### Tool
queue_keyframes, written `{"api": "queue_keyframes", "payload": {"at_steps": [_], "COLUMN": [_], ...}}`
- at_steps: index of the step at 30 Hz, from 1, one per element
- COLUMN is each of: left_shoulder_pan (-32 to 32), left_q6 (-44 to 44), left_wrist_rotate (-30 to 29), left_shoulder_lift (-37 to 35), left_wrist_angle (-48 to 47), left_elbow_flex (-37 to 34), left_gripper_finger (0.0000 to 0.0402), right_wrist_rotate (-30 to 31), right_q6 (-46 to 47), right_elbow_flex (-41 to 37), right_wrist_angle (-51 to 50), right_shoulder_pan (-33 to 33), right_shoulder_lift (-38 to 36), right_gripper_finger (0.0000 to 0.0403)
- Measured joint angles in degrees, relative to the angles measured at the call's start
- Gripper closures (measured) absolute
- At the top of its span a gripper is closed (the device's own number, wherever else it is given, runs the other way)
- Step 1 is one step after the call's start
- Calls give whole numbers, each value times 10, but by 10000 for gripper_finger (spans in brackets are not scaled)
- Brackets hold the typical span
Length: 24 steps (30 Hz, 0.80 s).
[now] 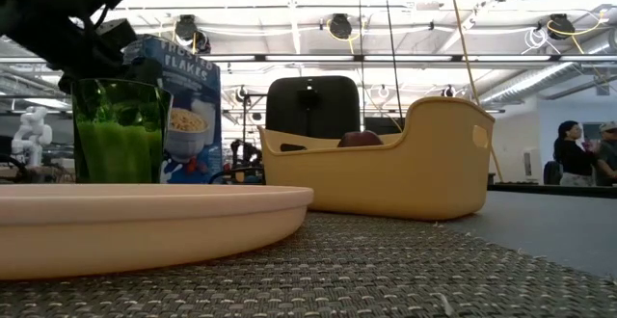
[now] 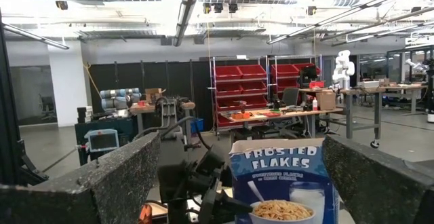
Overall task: Arrange a breakfast setting
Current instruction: Pour the cereal from the blue cereal box into the red bowl
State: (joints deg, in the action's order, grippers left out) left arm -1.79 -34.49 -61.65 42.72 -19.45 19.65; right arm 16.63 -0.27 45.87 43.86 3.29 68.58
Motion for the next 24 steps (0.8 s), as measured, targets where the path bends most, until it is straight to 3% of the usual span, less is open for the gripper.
{"api": "queue_keyframes", "payload": {"at_steps": [24], "left_shoulder_pan": [0], "left_q6": [71], "left_wrist_rotate": [0], "left_shoulder_lift": [0], "left_wrist_angle": [0], "left_elbow_flex": [94], "left_gripper_finger": [7], "right_wrist_rotate": [0], "right_q6": [0], "right_elbow_flex": [0], "right_wrist_angle": [0], "right_shoulder_pan": [0], "right_shoulder_lift": [0], "right_gripper_finger": [9]}}
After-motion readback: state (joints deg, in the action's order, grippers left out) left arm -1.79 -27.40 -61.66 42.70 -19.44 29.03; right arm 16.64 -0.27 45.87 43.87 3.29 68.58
